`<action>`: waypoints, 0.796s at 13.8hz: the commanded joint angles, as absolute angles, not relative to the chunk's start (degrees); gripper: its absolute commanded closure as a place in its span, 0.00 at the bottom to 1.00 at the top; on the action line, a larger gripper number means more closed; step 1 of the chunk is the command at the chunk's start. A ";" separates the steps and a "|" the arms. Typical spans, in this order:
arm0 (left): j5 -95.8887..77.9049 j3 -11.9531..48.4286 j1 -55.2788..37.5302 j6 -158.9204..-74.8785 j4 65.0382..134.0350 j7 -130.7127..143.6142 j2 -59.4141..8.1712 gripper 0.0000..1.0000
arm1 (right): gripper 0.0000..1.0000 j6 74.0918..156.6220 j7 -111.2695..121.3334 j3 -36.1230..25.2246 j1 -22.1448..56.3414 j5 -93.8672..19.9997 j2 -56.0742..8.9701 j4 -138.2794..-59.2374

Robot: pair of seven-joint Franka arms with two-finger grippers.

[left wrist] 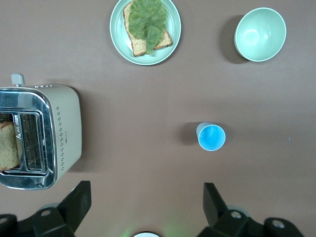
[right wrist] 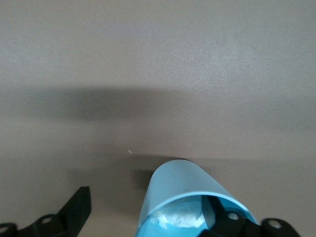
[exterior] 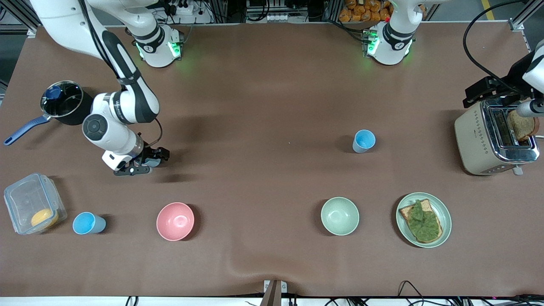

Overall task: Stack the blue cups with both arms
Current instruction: 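Close the right gripper around the tissue-filled blue cup, then lift and carry the cup with the right gripper to the table center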

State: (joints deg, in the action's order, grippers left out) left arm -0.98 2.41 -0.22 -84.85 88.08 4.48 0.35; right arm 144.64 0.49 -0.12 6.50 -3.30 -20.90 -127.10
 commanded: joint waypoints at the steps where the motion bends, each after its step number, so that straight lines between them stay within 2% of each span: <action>1: -1.85 2.90 0.18 -85.78 90.00 5.27 2.64 0.00 | 0.47 144.14 0.18 -0.26 6.68 -4.22 -20.39 -126.83; 3: -1.85 2.90 0.09 -85.78 90.52 5.27 2.90 0.00 | 0.76 144.05 0.18 -0.26 6.59 -4.22 -20.39 -126.74; 6: -1.76 2.99 0.26 -86.04 90.79 5.27 3.25 0.00 | 0.97 142.05 0.09 -0.18 7.12 -4.22 -20.04 -125.87; 7: -1.58 2.99 0.18 -86.13 90.88 5.27 3.34 0.00 | 1.00 140.20 0.00 -0.09 7.29 -4.22 -19.87 -124.90; 11: -1.41 2.90 0.17 -86.83 92.11 5.19 3.43 0.00 | 1.00 134.74 -3.14 -0.09 9.39 -4.39 -19.60 -121.47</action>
